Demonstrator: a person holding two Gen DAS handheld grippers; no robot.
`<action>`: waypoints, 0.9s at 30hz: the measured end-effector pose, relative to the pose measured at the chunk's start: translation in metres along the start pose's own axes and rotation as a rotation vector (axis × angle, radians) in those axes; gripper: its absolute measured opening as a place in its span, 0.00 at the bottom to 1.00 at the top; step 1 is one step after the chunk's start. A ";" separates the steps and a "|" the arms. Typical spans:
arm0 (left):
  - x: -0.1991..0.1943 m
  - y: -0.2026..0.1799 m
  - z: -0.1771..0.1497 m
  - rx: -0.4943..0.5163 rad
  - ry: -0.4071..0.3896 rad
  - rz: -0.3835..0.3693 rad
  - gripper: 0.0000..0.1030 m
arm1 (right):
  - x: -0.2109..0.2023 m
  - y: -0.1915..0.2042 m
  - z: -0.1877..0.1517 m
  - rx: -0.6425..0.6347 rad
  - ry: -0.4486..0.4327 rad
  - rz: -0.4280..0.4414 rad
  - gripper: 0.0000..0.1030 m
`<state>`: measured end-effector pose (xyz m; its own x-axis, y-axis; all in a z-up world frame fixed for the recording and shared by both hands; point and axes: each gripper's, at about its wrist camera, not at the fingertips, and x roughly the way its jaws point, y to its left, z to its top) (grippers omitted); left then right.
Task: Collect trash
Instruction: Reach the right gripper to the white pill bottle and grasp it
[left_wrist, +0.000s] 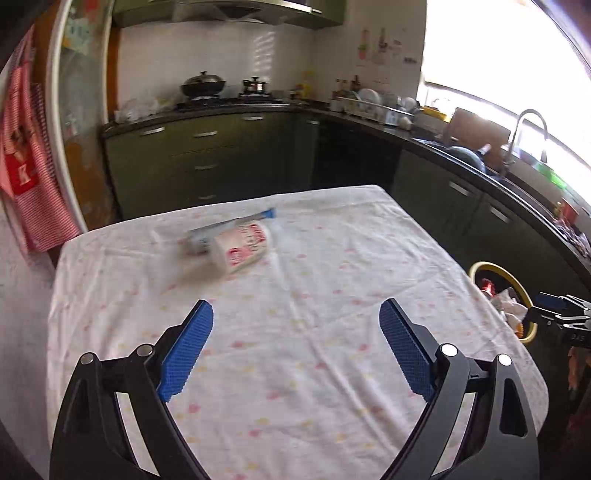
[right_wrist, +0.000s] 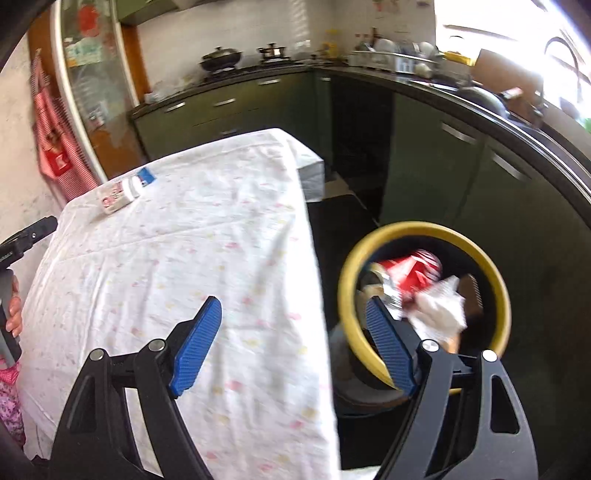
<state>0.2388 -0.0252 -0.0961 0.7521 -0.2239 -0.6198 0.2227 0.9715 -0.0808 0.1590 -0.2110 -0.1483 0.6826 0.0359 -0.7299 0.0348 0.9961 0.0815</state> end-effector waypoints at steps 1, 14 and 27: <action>-0.003 0.018 -0.004 -0.013 -0.011 0.034 0.88 | 0.008 0.018 0.010 -0.033 0.003 0.035 0.74; -0.013 0.138 -0.037 -0.233 -0.051 0.260 0.90 | 0.104 0.227 0.098 -0.413 -0.022 0.351 0.89; -0.002 0.128 -0.042 -0.233 -0.019 0.258 0.92 | 0.209 0.274 0.144 -0.448 0.109 0.313 0.91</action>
<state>0.2394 0.1028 -0.1377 0.7771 0.0325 -0.6285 -0.1228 0.9873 -0.1008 0.4159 0.0581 -0.1807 0.5304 0.3205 -0.7848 -0.4874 0.8728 0.0270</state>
